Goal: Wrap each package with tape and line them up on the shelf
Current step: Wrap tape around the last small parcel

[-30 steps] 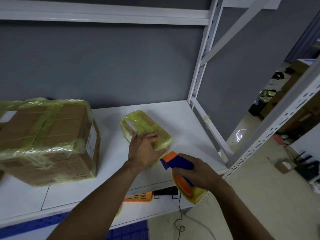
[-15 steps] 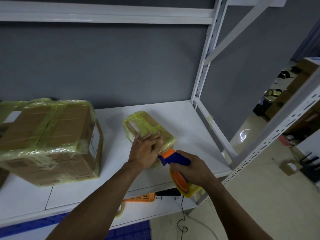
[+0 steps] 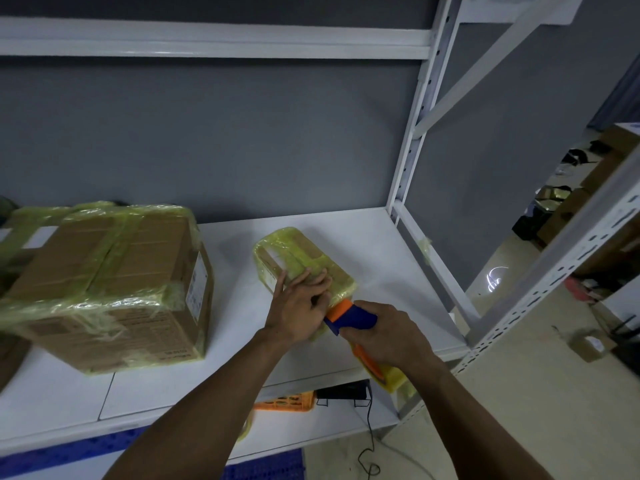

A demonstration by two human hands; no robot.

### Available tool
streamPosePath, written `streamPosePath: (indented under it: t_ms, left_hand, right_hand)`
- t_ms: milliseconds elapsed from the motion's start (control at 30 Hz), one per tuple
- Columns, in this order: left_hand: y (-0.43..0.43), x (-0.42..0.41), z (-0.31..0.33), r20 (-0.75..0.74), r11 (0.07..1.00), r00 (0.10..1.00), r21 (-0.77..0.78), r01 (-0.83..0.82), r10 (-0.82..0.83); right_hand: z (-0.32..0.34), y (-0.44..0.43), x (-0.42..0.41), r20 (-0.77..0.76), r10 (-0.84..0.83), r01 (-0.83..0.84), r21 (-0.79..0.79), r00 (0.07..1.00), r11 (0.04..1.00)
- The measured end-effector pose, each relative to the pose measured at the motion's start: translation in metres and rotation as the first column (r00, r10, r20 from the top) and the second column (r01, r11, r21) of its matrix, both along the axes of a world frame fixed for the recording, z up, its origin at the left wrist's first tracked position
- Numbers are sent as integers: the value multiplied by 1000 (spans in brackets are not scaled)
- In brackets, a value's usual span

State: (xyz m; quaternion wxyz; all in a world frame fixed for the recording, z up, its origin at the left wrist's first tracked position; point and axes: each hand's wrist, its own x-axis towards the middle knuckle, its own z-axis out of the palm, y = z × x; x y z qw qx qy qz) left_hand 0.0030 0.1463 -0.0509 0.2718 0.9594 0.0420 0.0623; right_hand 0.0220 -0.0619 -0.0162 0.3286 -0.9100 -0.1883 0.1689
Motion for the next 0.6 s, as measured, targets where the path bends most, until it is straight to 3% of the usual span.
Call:
streamPosePath:
  t_ms: [367,500,600]
  left_hand:
    - [1,-8,8,-24,999,1000,48,-19,20]
    - [-5,-10,11,-60,982,995,173,-68,80]
    - [-2,-16,9,-25,988,996,133,-79,83]
  right_hand:
    - [-2,0,-5,103,37,-28,-87,994,996]
    - [-8,-4,-4,-38,19,-20,-21,999,1000]
    - [-20,-14,-12,-77,-23,25,24,997,999]
